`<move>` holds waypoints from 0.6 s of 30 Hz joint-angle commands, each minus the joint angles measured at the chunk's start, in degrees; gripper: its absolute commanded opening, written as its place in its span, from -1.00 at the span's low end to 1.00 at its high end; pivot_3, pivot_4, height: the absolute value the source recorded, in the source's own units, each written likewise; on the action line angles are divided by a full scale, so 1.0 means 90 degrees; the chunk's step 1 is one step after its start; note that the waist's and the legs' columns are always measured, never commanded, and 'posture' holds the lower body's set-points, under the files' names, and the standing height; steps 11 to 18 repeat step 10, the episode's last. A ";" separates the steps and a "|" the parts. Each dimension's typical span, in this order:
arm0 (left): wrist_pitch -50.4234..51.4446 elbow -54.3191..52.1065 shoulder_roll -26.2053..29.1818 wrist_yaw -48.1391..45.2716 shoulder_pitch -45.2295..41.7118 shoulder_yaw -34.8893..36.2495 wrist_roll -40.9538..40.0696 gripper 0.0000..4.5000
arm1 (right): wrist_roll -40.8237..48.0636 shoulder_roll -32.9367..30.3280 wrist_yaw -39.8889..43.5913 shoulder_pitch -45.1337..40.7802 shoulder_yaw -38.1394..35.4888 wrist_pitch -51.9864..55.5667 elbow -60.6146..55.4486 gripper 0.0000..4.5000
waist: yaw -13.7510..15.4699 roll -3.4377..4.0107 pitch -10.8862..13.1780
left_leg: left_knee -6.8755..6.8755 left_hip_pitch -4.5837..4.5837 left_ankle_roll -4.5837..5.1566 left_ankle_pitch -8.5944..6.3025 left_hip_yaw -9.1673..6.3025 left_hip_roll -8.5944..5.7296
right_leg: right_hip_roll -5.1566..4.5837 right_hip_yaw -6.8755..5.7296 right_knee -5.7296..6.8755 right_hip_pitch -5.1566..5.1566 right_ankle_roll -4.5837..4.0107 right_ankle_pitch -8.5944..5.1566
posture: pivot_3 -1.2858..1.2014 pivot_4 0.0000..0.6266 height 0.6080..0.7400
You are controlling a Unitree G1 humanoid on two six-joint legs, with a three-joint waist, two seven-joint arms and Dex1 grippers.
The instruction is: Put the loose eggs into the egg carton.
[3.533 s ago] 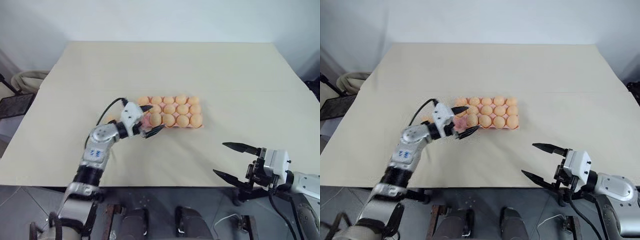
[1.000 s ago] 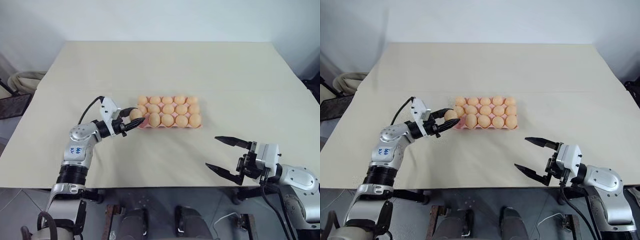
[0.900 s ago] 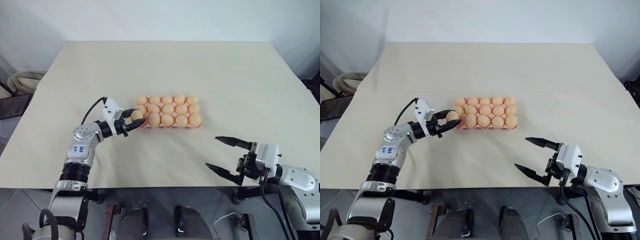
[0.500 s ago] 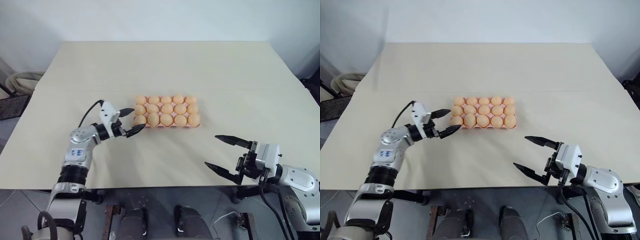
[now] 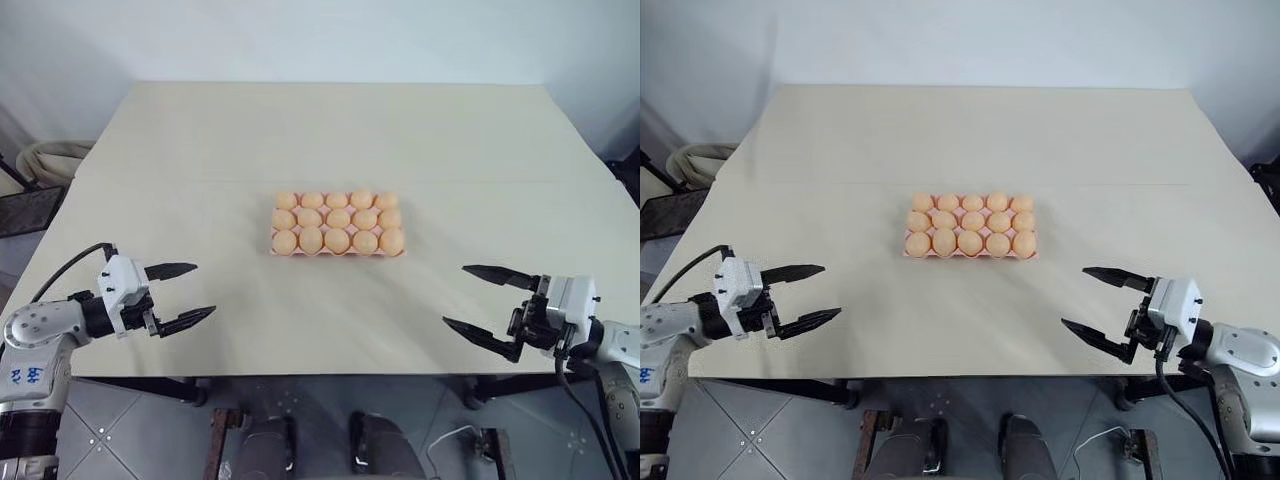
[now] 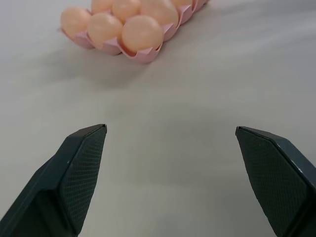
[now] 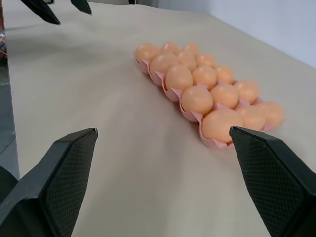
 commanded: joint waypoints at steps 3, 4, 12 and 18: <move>0.0132 -0.0849 -0.0085 0.0343 0.0479 0.0323 -0.0215 0.98 | 0.0038 -0.0097 0.0162 -0.0364 -0.0138 -0.0084 0.0282 1.00 | -0.0019 0.0001 0.0000 | -0.0015 0.0002 0.0000 0.0000 0.0005 0.0001 | 0.0001 -0.0001 -0.0003 -0.0007 0.0001 0.0000 | 0.03 -0.52 1.00; 0.0129 -0.0941 -0.0109 0.0389 0.0565 0.0327 -0.0197 0.98 | 0.0026 -0.0113 0.0198 -0.0428 -0.0139 -0.0087 0.0375 1.00 | -0.0018 0.0002 -0.0001 | -0.0018 0.0001 -0.0001 0.0000 0.0006 0.0002 | 0.0003 -0.0002 -0.0003 -0.0010 0.0001 0.0000 | 0.03 -0.52 1.00; 0.0102 -0.1298 -0.0206 0.0636 0.0882 0.0289 -0.0082 0.98 | -0.0049 -0.0147 0.0331 -0.0748 -0.0093 -0.0059 0.0750 1.00 | -0.0008 0.0002 -0.0001 | -0.0017 0.0002 0.0000 0.0000 0.0014 0.0002 | 0.0003 0.0001 -0.0005 -0.0008 0.0001 0.0000 | 0.03 -0.52 1.00; 0.0102 -0.1298 -0.0206 0.0636 0.0882 0.0289 -0.0082 0.98 | -0.0049 -0.0147 0.0331 -0.0748 -0.0093 -0.0059 0.0750 1.00 | -0.0008 0.0002 -0.0001 | -0.0017 0.0002 0.0000 0.0000 0.0014 0.0002 | 0.0003 0.0001 -0.0005 -0.0008 0.0001 0.0000 | 0.03 -0.52 1.00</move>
